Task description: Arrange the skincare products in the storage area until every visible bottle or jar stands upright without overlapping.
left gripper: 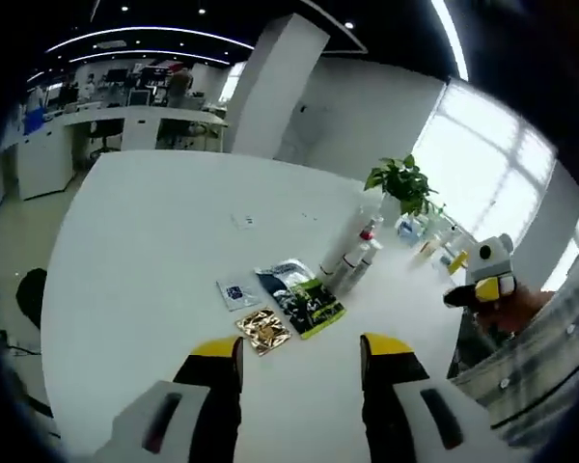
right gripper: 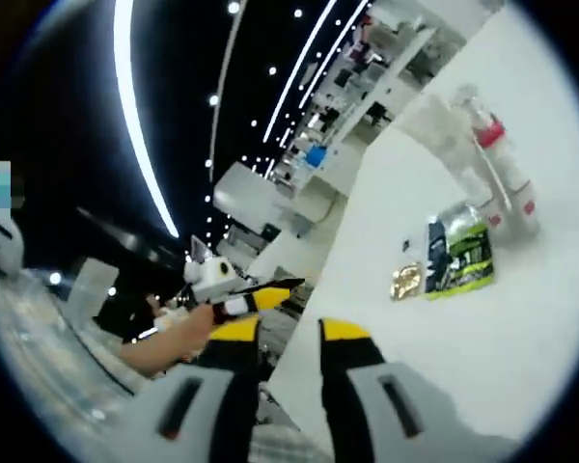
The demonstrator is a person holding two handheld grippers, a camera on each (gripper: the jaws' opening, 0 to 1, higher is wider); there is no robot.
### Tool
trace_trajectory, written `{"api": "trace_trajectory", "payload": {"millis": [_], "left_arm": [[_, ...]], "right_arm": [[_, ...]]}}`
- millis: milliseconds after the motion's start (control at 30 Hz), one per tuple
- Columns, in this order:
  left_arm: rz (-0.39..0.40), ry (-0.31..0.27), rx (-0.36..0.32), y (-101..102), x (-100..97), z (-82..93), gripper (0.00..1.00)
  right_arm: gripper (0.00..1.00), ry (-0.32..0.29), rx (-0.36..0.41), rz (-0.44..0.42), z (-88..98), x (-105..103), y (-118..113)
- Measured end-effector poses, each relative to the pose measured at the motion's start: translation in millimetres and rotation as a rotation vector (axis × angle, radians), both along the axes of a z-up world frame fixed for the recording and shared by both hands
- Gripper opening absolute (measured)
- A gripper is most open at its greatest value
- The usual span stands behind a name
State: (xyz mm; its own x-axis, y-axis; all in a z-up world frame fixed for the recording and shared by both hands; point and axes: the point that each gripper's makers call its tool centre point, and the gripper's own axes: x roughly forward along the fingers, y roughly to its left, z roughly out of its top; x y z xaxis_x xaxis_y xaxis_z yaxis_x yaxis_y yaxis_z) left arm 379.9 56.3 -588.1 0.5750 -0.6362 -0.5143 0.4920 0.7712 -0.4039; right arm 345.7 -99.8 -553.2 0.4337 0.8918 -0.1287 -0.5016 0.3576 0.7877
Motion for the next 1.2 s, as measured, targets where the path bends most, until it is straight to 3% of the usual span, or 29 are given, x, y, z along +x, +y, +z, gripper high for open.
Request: {"api": "trace_trajectory", "payload": {"millis": [100,333,500,600,733,800,1200], "left_arm": [[0.053,-0.039,-0.016,10.0,-14.9,12.5,0.55],[0.175,-0.126,0.033,33.2,-46.5,30.5,0.68],[0.248,-0.155,0.080,50.9,-70.2,30.0,0.72],[0.291,-0.184,0.072,55.5,-80.5,29.1,0.76],[0.342,-0.177,0.057,61.2,-85.4,22.0,0.83],[0.361,-0.178,0.093,66.7,-88.7,19.2,0.87],[0.395,-0.233,0.152,78.9,-87.0,32.9,1.00]], "right_arm": [[0.28,-0.074,-0.052,0.049,8.3,7.1,12.0],[0.51,-0.173,-0.119,0.074,24.2,18.1,22.7],[0.65,-0.225,-0.174,0.056,28.5,23.8,18.4],[0.75,-0.257,-0.210,0.026,30.0,27.8,14.4],[0.98,-0.384,-0.283,-0.046,34.9,37.8,7.6],[0.99,-0.429,-0.305,-0.042,37.3,36.4,7.7],[0.99,-0.434,-0.334,-0.061,28.7,25.3,9.3]]}}
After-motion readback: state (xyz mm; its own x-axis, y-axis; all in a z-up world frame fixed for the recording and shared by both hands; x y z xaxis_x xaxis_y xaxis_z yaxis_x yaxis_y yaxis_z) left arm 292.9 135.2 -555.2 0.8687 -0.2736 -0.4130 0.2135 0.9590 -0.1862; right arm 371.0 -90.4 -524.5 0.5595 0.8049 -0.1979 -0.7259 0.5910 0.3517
